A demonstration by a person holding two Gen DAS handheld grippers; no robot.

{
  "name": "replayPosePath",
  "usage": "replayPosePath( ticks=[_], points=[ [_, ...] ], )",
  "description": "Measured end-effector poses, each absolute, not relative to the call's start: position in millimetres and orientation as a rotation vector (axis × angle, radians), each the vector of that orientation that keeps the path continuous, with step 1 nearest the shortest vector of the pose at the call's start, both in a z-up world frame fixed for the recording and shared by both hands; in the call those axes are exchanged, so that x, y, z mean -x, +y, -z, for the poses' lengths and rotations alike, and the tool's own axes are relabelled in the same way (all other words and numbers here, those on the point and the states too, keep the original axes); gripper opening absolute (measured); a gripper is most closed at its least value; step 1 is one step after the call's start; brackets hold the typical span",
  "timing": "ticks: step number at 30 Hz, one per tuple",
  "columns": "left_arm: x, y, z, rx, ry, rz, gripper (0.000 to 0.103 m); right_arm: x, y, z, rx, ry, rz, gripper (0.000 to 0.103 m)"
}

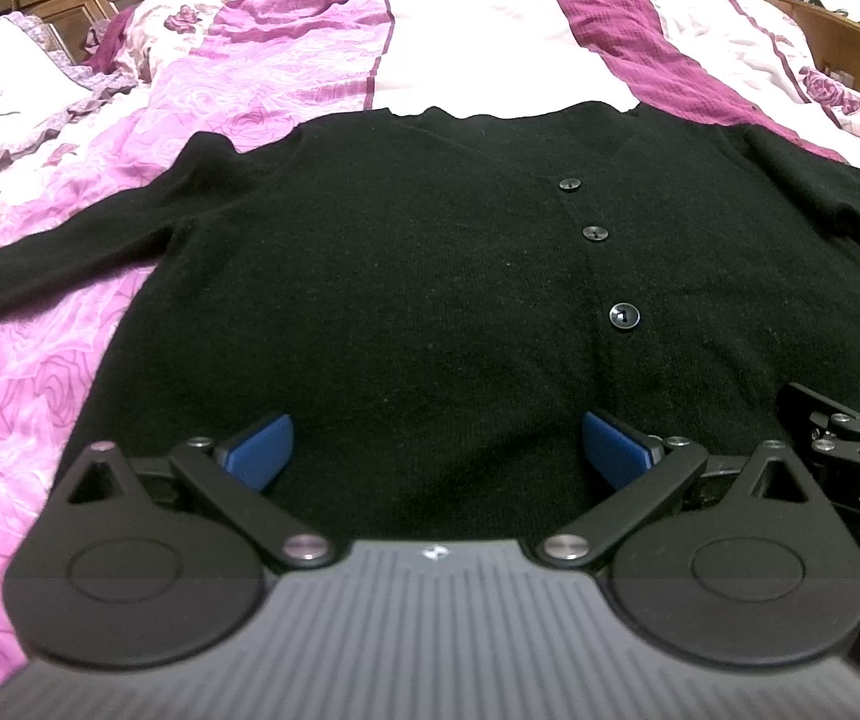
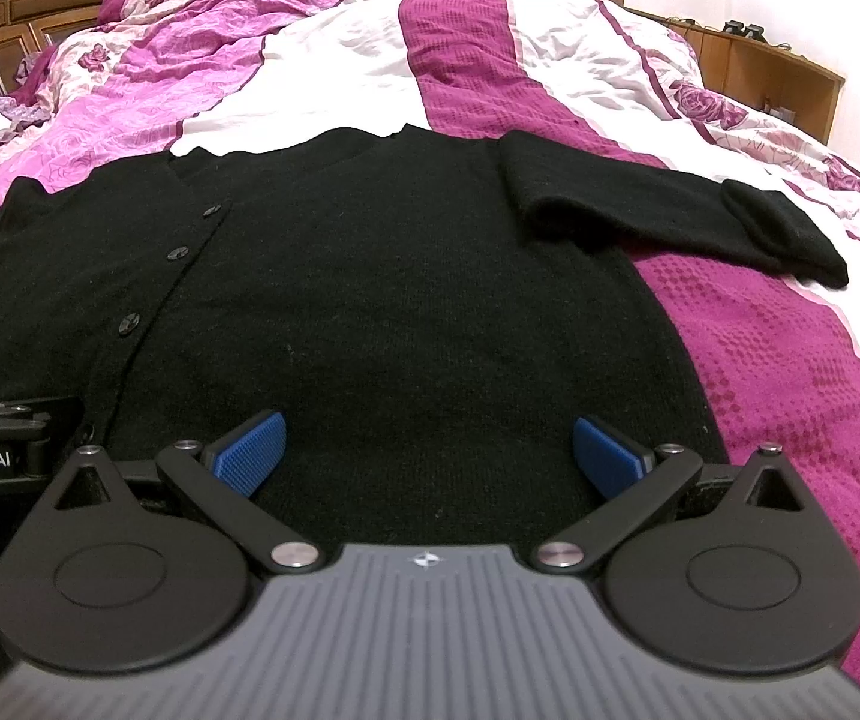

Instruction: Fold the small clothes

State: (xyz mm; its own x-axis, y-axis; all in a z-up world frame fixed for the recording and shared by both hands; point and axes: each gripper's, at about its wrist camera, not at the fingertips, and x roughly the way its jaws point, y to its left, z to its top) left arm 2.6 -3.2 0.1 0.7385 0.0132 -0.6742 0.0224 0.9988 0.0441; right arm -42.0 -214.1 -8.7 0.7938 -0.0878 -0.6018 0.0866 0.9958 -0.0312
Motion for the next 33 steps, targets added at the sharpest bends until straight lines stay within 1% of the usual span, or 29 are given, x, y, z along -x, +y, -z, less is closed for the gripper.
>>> replayPosePath(
  ticks=[14, 22, 33],
  points=[
    [-2.5, -2.3, 1.2, -0.043, 0.749, 0.007, 0.103, 39.6, -215.7, 7.8, -0.002, 0.672, 0.088, 0.103],
    [-7.7, 1.0, 0.0, -0.048, 0.787, 0.027, 0.103, 34.7, -223.4, 4.8, -0.024, 0.697, 0.062, 0.103],
    [-10.2, 0.3, -12.1, -0.045, 0.828, 0.018, 0.103, 38.7, -254.1, -12.4, -0.161, 0.702, -0.078, 0.103]
  ],
)
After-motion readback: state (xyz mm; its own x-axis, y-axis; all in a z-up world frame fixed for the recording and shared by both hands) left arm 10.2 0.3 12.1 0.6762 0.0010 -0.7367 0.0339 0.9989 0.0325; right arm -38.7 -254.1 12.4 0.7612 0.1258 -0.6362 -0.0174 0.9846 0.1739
